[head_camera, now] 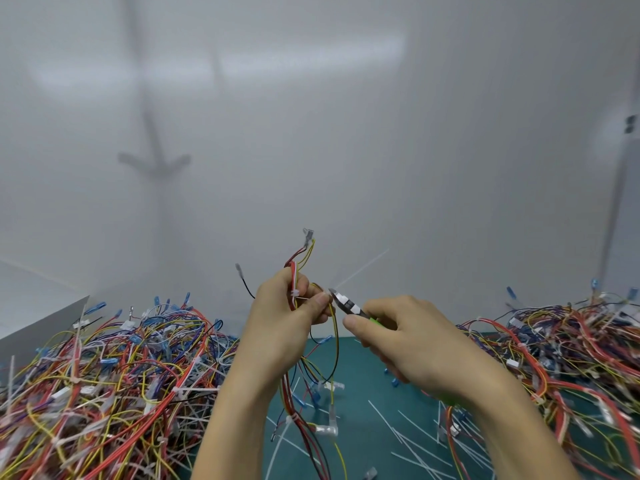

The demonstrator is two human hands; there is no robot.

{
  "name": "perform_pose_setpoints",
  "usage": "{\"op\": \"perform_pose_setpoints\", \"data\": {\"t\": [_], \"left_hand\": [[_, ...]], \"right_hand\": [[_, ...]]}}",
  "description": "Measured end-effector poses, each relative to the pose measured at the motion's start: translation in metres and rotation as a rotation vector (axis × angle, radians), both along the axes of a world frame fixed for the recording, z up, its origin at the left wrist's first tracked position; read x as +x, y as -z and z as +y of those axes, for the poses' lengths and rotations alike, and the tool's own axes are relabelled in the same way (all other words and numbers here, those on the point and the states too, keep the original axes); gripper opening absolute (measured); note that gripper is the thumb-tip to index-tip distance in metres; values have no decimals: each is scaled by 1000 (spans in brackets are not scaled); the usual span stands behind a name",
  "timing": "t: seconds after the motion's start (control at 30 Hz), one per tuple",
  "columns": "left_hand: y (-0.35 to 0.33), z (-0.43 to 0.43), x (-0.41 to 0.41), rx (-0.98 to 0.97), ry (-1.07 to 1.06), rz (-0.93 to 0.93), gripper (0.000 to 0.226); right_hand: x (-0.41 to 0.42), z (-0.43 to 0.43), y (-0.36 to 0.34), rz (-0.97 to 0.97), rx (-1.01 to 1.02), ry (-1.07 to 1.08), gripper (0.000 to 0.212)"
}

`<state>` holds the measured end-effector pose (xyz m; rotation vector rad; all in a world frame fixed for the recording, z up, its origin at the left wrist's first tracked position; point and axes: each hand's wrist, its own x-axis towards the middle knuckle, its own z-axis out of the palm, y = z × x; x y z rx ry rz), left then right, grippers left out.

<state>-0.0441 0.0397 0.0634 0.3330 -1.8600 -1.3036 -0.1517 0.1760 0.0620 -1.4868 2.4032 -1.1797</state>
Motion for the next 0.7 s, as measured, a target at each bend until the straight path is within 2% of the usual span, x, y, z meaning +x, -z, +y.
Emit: {"op": "perform_pose_setpoints", "data": {"t": [0.13, 0.27, 0.5, 0.7], "left_hand": [[0, 1, 0, 0, 15, -6, 30], [-2, 1, 2, 4, 18, 3, 30], [-3, 1, 4, 12, 21, 28, 29], [1, 0, 0, 5, 47, 36, 28]], "right_hand": [[-2, 0, 1, 4, 6, -7, 48], [-3, 1, 2, -92, 14, -63, 42], [0, -1, 3, -142, 1, -74, 42], [5, -3, -3, -125, -124, -26, 48]]}}
